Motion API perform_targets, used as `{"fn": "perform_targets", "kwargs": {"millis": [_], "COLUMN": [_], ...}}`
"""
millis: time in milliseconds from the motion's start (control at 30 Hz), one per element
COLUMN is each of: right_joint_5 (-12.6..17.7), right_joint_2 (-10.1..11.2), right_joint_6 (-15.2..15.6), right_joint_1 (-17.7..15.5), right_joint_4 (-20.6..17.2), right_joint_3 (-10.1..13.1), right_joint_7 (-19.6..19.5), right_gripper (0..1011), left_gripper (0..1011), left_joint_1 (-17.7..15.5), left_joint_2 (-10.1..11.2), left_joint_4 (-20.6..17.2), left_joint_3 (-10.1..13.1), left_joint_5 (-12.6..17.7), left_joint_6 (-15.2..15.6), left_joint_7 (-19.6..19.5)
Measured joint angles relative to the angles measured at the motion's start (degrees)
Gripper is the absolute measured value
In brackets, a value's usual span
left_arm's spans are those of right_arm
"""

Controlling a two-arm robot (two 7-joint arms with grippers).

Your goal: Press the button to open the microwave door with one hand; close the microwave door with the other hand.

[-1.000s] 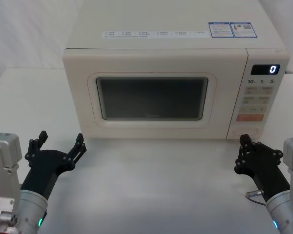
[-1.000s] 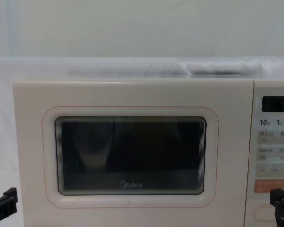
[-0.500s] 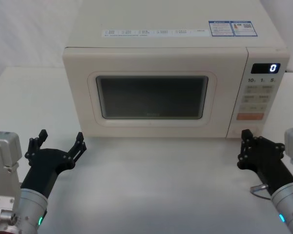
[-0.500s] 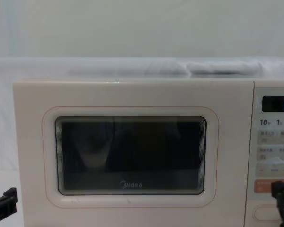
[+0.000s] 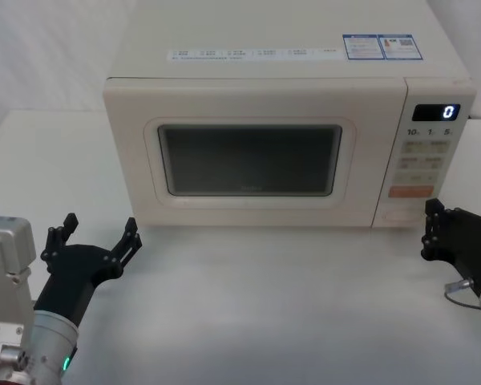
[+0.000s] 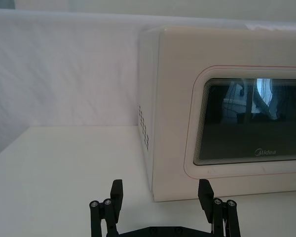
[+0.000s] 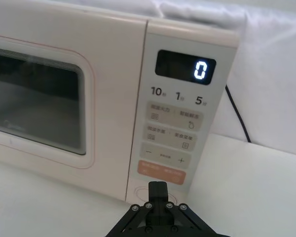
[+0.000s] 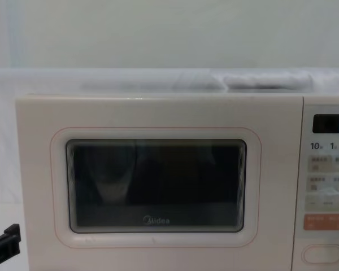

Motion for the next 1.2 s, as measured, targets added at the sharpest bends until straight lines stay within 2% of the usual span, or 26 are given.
{"fn": "perform_targets", "kwargs": {"millis": [167,400,733,1200], "right_joint_5": [1.03,1.82,5.12,8.56], "right_joint_2": [-0.23,-0.9,-1.69,-1.18], "right_joint_6": [1.62,1.83,-0.2,-2.39], "right_joint_1": [2.0,4.08,6.38,7.51], "right_joint_4": [2.41,6.4,11.55,15.07], "right_joint_3": [1.23,1.49,1.12,0.0], "right_joint_7": [2.03,3.38,6.0,7.17], "right_gripper": [0,0,0,0], "left_gripper": [1001,1001,1001,1001], "left_joint_1": [0.0,0.0,0.0,0.0], "left_joint_2": [0.0,0.0,0.0,0.0], "left_joint_4": [0.0,0.0,0.0,0.0], "left_joint_3": [0.0,0.0,0.0,0.0], "left_joint_5": [0.0,0.0,0.0,0.0], "left_joint_6": [0.0,0.0,0.0,0.0], "left_joint_7": [0.0,0.0,0.0,0.0]}}
